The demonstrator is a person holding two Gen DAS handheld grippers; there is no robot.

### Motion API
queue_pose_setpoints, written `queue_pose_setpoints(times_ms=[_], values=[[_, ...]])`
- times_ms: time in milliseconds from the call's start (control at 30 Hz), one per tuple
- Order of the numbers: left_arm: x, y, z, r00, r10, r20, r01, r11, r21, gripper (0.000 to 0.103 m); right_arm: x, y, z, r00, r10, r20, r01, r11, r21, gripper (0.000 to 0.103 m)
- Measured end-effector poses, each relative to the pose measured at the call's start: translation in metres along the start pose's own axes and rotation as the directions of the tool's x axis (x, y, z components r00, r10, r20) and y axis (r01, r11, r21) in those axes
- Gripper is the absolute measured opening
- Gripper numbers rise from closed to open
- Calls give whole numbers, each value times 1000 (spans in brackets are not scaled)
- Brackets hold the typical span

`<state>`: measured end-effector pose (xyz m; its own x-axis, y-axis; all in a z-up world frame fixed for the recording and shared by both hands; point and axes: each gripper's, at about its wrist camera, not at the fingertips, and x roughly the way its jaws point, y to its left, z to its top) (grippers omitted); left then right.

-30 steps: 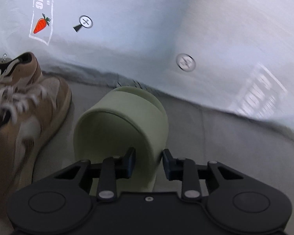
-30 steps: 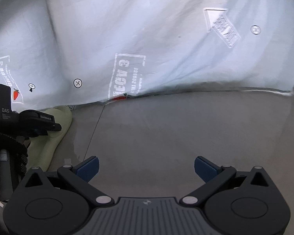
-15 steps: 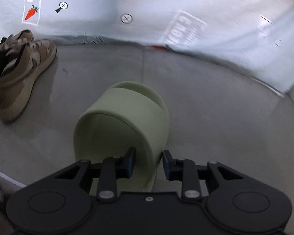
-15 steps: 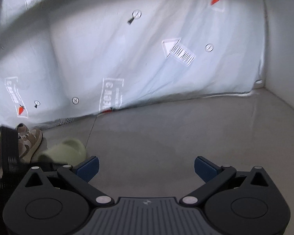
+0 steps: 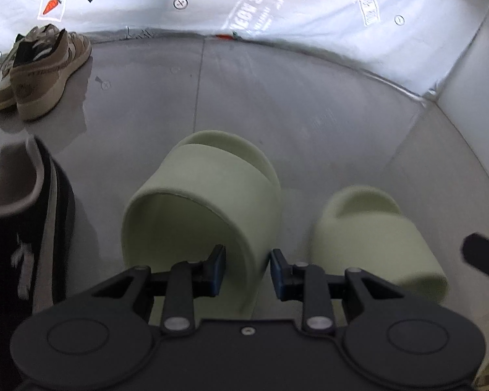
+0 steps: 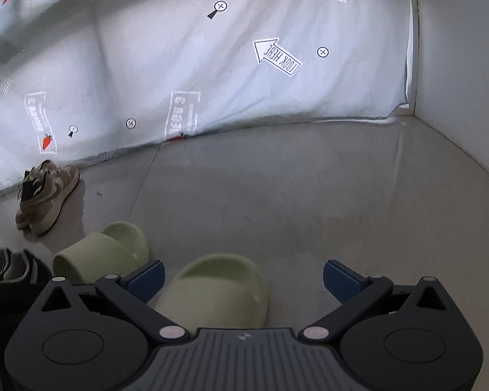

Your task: Organize scattered shoes

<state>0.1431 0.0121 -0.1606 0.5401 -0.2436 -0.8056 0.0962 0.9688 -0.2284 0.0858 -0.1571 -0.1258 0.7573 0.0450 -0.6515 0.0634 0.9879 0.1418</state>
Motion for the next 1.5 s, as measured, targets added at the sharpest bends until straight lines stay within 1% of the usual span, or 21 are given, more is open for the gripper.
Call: queue_pose_setpoints(times_ms=[100,233,300,400,533,667,800,967,1067,1100,1300,1500], values=[[-5,-8,-9,1000,3,12,-3,999,49,30,-7,0,-12,1000,-2,-22,1,1000,-11,103],[-7,-9,-16,999,-1,38,-3,995,99,31,-9,3,-31,997,6,-82,-9,1000,-29,103],[-12,-5,-19,999,-29,29,26,996,86,37,-8,7,-37,994,17,-110,-22,999,-43,103],[-20,4,-24,998,-61,25,60,998,37,41,-6,18,-46,986,32,-166,-47,995,-90,103],[-33,15,-31,995,-95,33,95,995,22,42,-1,30,-57,973,8,-231,-48,985,-165,103],[-41,20,-35,994,-90,62,90,996,11,42,4,41,-67,956,-21,-292,-51,970,-238,103],[-39,20,-35,994,-97,56,97,995,1,42,5,36,-71,944,-68,-323,-21,965,-263,103],[-36,18,-35,994,-98,47,98,995,-4,42,4,15,-68,937,-68,-343,-27,964,-264,102],[-35,18,-34,995,-91,46,92,996,-12,42,6,-2,-66,938,-92,-335,7,969,-247,102],[-35,19,-34,995,-89,47,90,996,-15,42,7,-9,-64,939,-105,-328,26,971,-239,102],[-38,21,-30,996,-66,64,68,997,-33,42,11,-13,-54,955,-131,-265,70,971,-227,102],[-42,21,-29,995,-58,80,61,998,-32,42,16,-16,-44,967,-158,-201,115,970,-213,102]])
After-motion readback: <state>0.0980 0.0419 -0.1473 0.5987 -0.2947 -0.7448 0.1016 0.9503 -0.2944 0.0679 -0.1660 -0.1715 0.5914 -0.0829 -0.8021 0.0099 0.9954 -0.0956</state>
